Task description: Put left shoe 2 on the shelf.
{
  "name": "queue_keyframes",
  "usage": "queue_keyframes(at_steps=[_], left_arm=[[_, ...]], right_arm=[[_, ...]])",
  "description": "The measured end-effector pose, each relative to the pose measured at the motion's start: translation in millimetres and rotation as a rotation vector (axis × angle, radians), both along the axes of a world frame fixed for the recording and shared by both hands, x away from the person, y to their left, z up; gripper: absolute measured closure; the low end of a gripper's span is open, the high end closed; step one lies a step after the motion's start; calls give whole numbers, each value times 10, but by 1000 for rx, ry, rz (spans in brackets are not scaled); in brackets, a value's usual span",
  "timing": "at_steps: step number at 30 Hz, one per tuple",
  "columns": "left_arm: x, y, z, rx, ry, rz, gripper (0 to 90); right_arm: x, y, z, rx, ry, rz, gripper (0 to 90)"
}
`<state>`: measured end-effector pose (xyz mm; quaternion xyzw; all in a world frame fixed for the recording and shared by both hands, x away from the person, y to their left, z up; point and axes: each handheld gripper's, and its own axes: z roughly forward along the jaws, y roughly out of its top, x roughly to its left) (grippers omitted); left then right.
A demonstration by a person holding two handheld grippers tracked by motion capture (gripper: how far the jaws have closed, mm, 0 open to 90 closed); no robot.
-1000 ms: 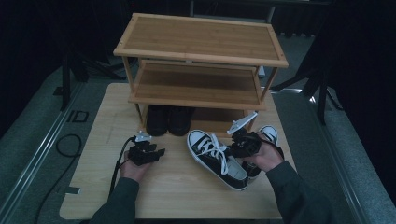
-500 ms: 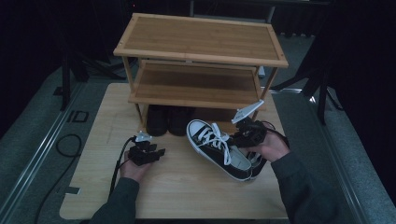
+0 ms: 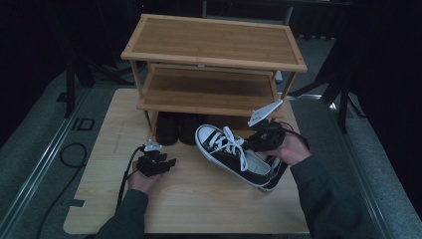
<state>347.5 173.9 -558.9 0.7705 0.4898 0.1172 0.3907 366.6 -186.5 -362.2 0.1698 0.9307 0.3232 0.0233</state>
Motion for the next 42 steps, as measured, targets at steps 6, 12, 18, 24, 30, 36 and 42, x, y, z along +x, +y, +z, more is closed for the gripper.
queue_keyframes(at_steps=[6,12,18,24,30,36,42], left_arm=[[0,1,0,2,0,-1,513],[1,1,0,1,0,-2,513],[1,-7,-3,-2,-3,-2,513],[3,-4,-4,-5,-1,-4,514],[6,0,-5,-8,-1,-6,514],[8,2,-5,-10,-1,-5,514],[13,11,-4,-15,4,-8,514]], right_arm=[[32,-10,55,24,-9,9,855],[69,-58,189,88,-14,8,856],[62,-35,388,94,-60,-3,856],[128,17,488,98,-80,-44,856],[269,70,549,130,-101,-134,856],[427,121,538,169,-119,-252,856],[542,133,497,190,-138,-344,855]])
